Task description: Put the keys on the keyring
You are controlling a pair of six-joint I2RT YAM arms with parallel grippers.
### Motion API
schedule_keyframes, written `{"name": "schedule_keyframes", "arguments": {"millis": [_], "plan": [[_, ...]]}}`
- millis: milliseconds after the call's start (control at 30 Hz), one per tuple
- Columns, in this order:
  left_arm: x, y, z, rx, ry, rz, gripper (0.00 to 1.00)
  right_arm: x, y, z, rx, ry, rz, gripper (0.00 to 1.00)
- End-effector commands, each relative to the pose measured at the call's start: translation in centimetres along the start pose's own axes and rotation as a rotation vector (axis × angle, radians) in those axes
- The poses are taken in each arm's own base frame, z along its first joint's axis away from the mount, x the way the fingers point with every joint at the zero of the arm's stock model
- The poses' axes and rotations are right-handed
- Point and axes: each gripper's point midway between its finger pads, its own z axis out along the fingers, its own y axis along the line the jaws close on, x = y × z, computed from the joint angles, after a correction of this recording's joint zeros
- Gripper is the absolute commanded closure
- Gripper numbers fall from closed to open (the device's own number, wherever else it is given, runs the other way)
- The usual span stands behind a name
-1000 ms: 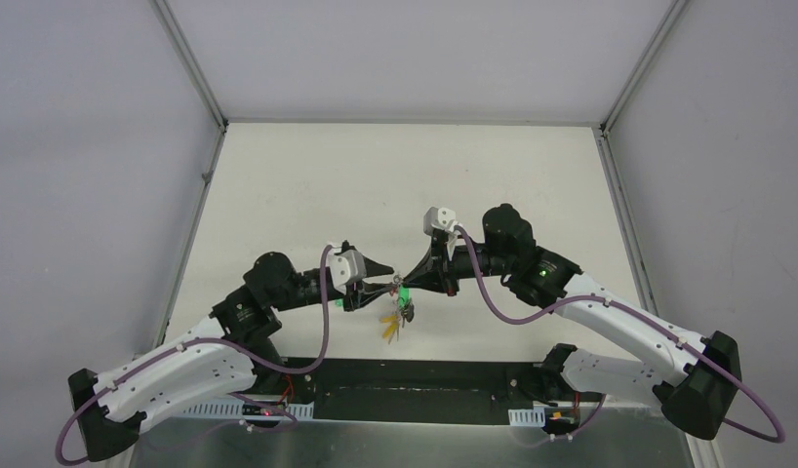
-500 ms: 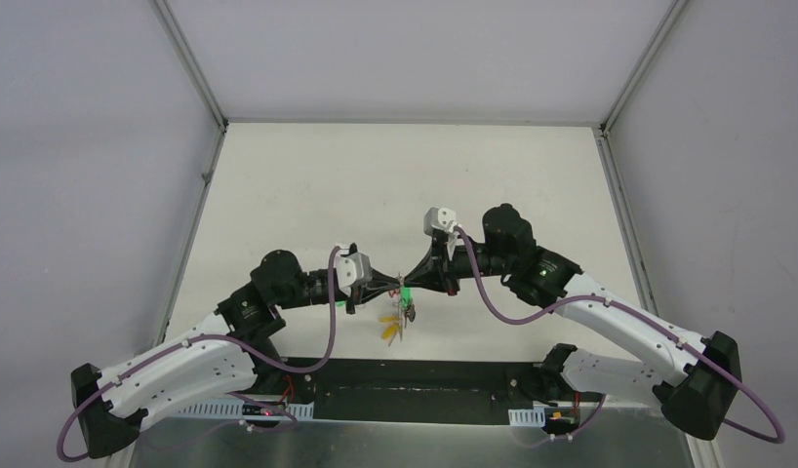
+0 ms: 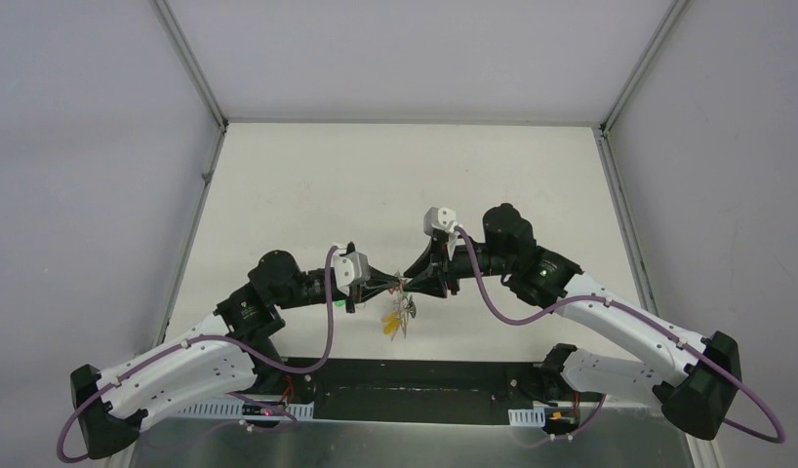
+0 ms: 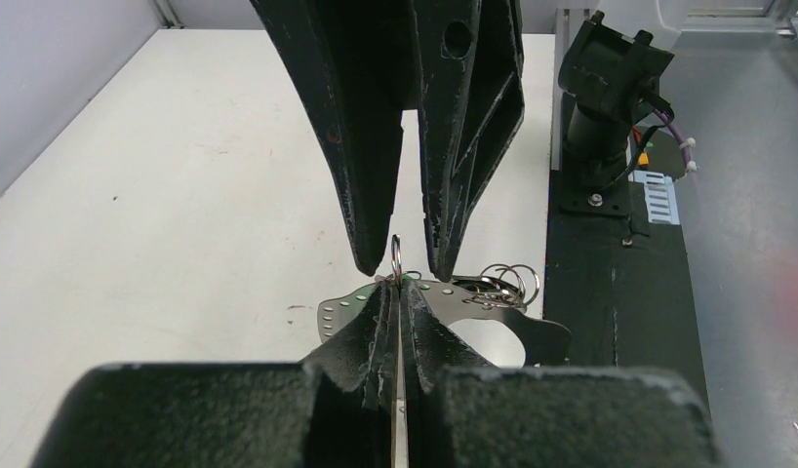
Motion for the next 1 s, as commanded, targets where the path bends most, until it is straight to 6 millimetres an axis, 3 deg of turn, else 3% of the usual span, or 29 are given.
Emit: {"name": "schedule_keyframes", "arguments": {"millis": [0, 200, 267, 433, 600, 633, 767, 967], "plan": [[-3.0, 0.1, 0.0, -0.007, -0.107, 0.040, 1.00, -4.0, 0.9, -0.5, -0.025, -0.099, -0.093, 0.66], [-3.0, 0.1, 0.0, -0.004, -0.107, 0.039, 1.00, -4.3, 1.1, -0.5, -0.032, -0.111, -0.096, 0.66], [-3.0, 0.1, 0.0, -0.005, -0.107, 0.039, 1.00, -4.4, 1.2, -0.4, -0.042, -0.115, -0.099, 0.72], [-3.0, 0.1, 0.0, -0.007, -0.108, 0.039, 1.00, -4.3, 1.3, -0.2, -0.061, -0.110, -0.097, 1.00], [-3.1, 0.2, -0.2, -0.014, -0.113, 0.042, 1.00, -4.1, 1.2, -0.3, -0.053, -0.108, -0.097, 1.00], [-3.3, 0.2, -0.3, -0.016, -0.118, 0.043, 0.95, -4.0, 1.1, -0.3, -0.047, -0.108, -0.096, 1.00], [-4.0, 0.3, -0.9, -0.041, -0.141, 0.033, 0.49, -3.2, 0.9, -0.5, -0.025, -0.087, -0.083, 1.00], [-5.0, 1.0, -2.4, -0.121, -0.172, -0.014, 0.12, -2.0, 1.2, -1.0, -0.017, -0.071, -0.090, 1.00]]}}
